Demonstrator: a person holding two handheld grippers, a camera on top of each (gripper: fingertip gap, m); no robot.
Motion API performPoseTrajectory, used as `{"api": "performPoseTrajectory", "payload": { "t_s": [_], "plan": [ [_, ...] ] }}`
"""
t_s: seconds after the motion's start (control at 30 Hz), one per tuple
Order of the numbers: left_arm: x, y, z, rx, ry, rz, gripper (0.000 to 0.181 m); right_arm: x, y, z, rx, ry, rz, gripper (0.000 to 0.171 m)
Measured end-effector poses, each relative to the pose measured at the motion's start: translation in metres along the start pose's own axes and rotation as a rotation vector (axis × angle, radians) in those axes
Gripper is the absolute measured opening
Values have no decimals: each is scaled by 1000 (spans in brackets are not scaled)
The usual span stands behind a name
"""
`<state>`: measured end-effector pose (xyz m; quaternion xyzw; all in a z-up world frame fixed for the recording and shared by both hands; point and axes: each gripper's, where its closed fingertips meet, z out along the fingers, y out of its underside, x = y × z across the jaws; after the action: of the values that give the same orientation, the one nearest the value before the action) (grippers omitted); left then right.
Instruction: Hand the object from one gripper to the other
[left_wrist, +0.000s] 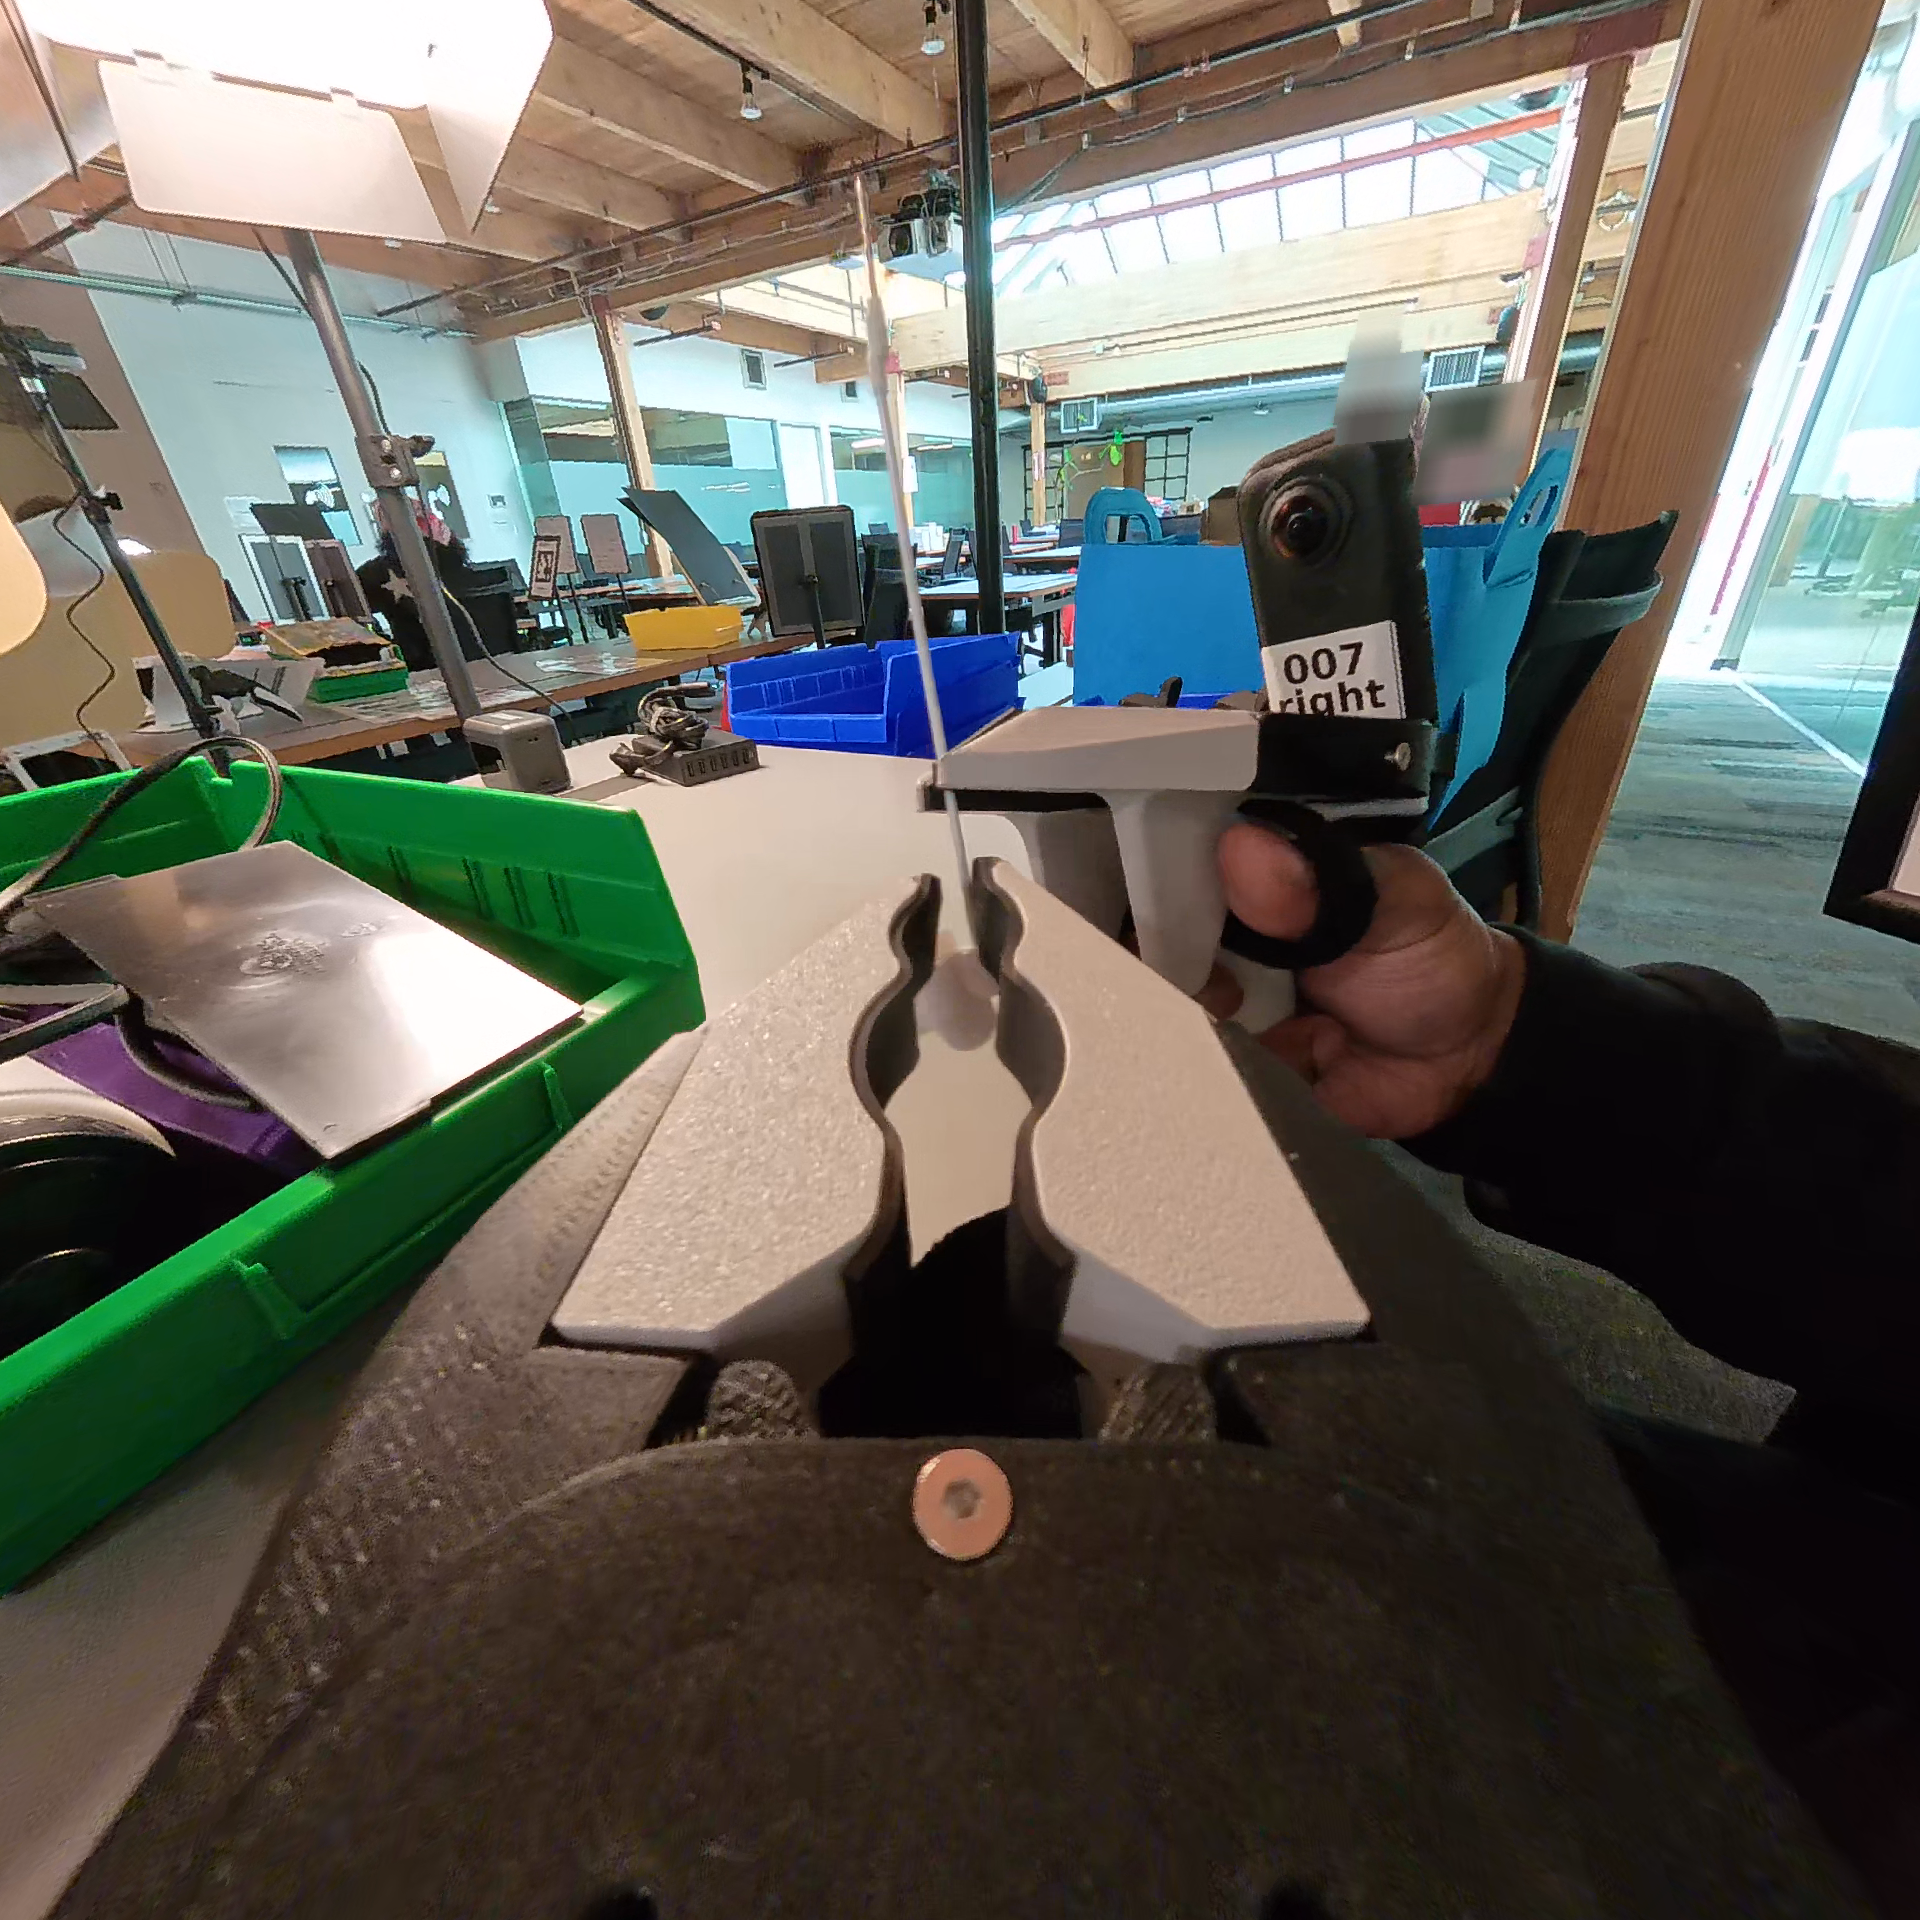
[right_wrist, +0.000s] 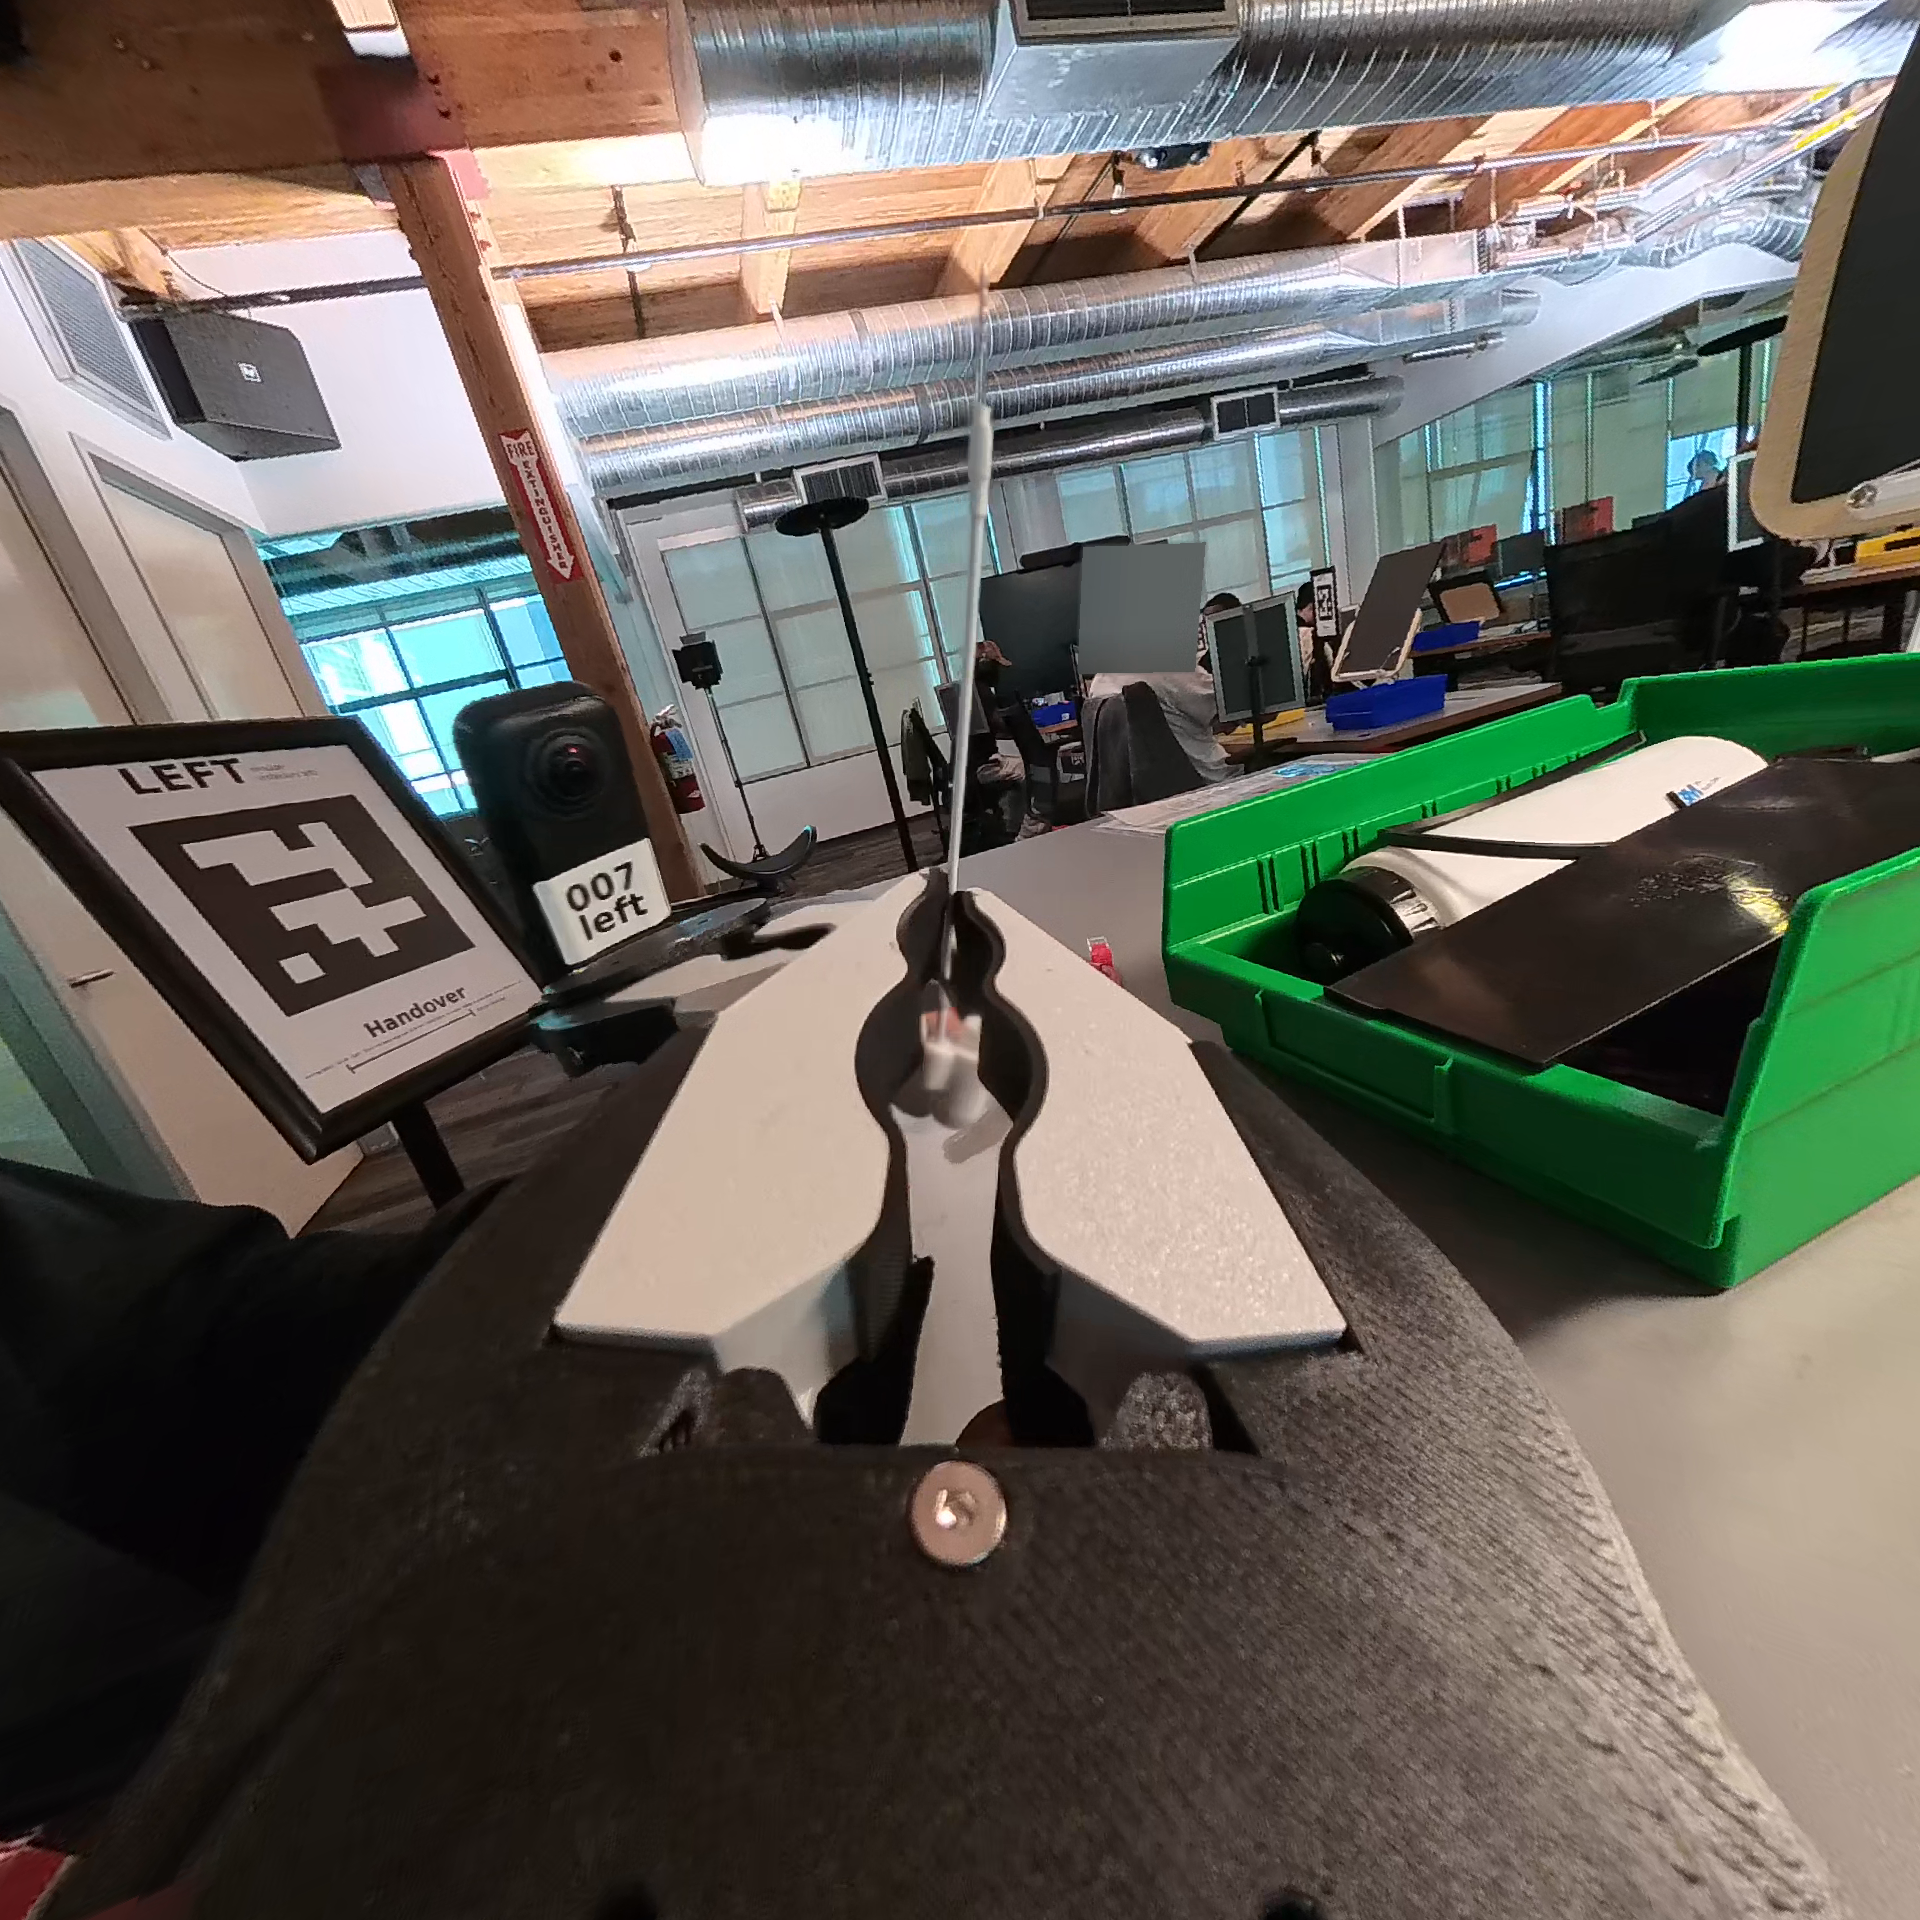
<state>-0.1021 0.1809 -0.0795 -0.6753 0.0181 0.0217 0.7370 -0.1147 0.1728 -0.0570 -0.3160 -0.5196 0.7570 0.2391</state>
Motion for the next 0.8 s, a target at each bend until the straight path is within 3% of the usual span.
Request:
{"api": "performPoseTrajectory", "payload": {
  "t_s": [0.17, 0.37, 0.5, 0.67, 0.8],
  "plan": [
    [-2, -1, 0, 4, 5, -30, 19, -3, 3, 3, -24, -8, -20, 2],
    [1, -1, -1, 6, -1, 8, 2, -7, 6, 4, -40, -18, -40, 2],
    [3, -1, -1, 7, 12, 16, 2, -1, -1, 0, 9, 21, -46, 20],
    [7, 2, 1, -12, 29, 31, 2, -6, -5, -1, 39, 6, -80, 4],
    [8, 2, 1, -12, 45, 23, 2, -8, -5, -2, 44, -5, -92, 2]
  ]
}}
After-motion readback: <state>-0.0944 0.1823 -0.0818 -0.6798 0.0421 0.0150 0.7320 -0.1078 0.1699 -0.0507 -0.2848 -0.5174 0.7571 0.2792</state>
